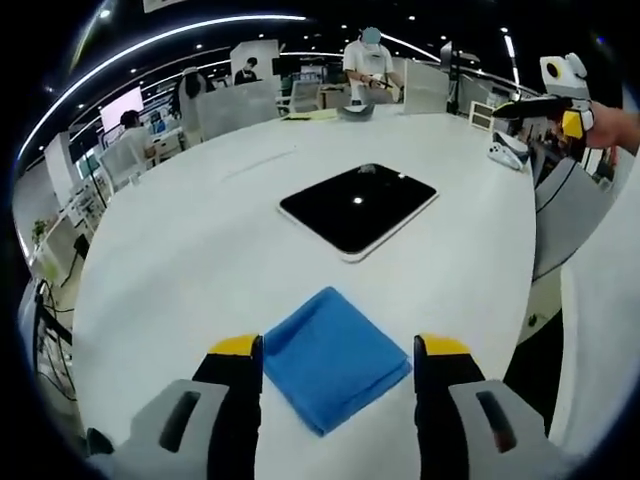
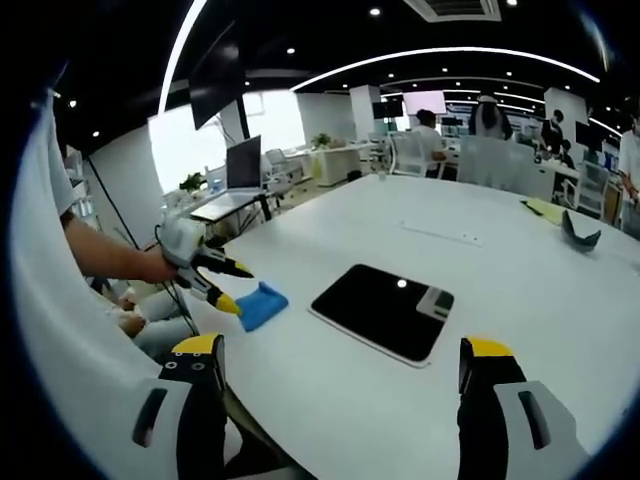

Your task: Wipe the mirror surface with the cleaning cloth until all visible marks leave the cleaned area.

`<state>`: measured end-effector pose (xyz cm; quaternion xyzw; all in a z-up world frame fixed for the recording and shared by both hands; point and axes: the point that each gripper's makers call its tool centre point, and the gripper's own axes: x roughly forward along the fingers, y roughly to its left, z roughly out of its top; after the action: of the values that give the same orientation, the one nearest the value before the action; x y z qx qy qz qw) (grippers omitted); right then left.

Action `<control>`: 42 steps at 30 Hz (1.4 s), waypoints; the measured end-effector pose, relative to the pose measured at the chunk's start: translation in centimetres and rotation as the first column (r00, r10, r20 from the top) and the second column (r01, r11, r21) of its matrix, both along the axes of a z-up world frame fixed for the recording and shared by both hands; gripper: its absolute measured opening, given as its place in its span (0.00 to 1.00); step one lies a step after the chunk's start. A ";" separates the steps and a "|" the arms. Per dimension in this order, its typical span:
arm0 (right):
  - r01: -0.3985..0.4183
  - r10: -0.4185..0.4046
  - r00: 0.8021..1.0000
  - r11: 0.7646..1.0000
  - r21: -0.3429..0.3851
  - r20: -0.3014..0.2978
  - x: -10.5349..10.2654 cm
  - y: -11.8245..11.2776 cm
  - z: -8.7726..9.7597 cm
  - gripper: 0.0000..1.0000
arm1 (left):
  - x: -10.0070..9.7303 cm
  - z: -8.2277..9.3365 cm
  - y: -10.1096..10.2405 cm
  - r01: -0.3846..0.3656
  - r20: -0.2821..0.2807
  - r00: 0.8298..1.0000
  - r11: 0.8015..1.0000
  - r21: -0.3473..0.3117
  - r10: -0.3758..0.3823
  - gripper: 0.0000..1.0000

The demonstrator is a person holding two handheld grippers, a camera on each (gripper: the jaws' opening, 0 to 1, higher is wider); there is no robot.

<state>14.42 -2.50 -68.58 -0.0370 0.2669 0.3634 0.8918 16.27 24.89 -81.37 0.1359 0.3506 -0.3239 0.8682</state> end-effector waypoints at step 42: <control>0.027 -0.028 0.999 0.999 -0.022 -0.026 1.0 -0.5 -0.5 0.94 | 0.7 -3.7 0.2 0.052 -0.051 0.997 0.998 0.030 -0.051 0.51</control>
<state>15.41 -2.95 -69.12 -0.0383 0.2831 0.3488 0.8926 16.97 25.07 -85.09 0.1503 0.3737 -0.3440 0.8482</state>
